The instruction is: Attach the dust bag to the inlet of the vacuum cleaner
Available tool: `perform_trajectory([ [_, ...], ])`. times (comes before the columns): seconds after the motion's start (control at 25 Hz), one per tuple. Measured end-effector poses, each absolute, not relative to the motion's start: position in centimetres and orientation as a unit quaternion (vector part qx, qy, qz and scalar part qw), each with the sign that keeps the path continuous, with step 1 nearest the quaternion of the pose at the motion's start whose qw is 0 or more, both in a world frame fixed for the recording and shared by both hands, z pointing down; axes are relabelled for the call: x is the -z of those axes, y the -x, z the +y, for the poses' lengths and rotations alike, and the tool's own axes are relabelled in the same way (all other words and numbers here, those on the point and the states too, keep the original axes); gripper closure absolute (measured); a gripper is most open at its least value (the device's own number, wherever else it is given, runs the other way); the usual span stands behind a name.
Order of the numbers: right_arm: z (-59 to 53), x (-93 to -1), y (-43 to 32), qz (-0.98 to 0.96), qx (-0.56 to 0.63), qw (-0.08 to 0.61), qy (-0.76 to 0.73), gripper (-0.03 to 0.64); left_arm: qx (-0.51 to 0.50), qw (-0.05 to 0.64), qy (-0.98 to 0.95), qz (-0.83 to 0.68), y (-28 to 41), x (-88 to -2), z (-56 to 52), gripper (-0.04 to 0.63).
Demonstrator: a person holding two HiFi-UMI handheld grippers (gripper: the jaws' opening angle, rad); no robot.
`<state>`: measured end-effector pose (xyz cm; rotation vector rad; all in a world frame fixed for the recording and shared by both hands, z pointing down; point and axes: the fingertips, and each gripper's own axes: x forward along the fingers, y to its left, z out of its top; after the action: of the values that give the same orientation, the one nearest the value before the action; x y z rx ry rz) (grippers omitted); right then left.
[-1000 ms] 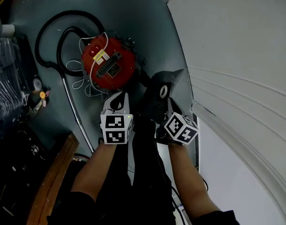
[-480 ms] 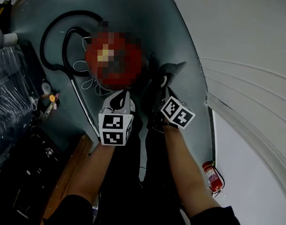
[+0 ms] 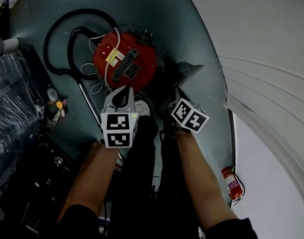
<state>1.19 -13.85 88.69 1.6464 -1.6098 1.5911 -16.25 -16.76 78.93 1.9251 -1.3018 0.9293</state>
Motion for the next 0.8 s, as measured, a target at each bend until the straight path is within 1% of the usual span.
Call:
perform_trajectory([
  [0.04,-13.8,-88.7,-1.2,-0.565,-0.562,0.171,-0.579,0.604,-0.361,0.305,-0.731,-0.492,16.5,-79.0,-17.2,0.595],
  [0.08,-13.7,-88.8,-1.2,-0.564,-0.564,0.172,-0.578,0.604,-0.371,0.296,-0.734,-0.486,16.7,-79.2,-17.6,0.559],
  [0.12,-13.7,-88.8,-1.2,-0.564,-0.564,0.175,-0.577,0.604,-0.382,0.288,-0.736,-0.479,16.9,-79.5,-18.0,0.442],
  [0.16,-13.8,-88.7,-1.2,-0.564,-0.564,0.177,-0.577,0.605,-0.395,0.278,-0.737,-0.473,17.1,-79.8,-18.5,0.4],
  [0.32,-14.1,-88.5,-0.9,-0.564,-0.562,0.184,-0.576,0.604,-0.451,0.243,-0.726,-0.459,18.8,-82.1,-20.1,0.362],
  [0.44,-14.1,-88.6,-0.6,-0.566,-0.566,0.185,-0.57,0.604,-0.487,0.254,-0.717,-0.43,19.5,-84.8,-20.4,0.333],
  [0.52,-14.2,-88.6,-0.6,-0.568,-0.565,0.188,-0.567,0.604,-0.502,0.252,-0.713,-0.42,19.7,-85.7,-20.6,0.333],
  [0.56,-14.3,-88.6,-0.5,-0.57,-0.565,0.19,-0.566,0.606,-0.507,0.247,-0.712,-0.419,20.0,-85.9,-20.7,0.367],
  [0.6,-14.3,-88.6,-0.4,-0.571,-0.565,0.191,-0.564,0.606,-0.508,0.244,-0.711,-0.419,20.2,-85.9,-20.9,0.433],
  [0.8,-14.8,-89.1,0.3,-0.574,-0.572,0.197,-0.551,0.607,-0.494,0.259,-0.721,-0.411,20.2,-86.1,-20.9,0.437],
])
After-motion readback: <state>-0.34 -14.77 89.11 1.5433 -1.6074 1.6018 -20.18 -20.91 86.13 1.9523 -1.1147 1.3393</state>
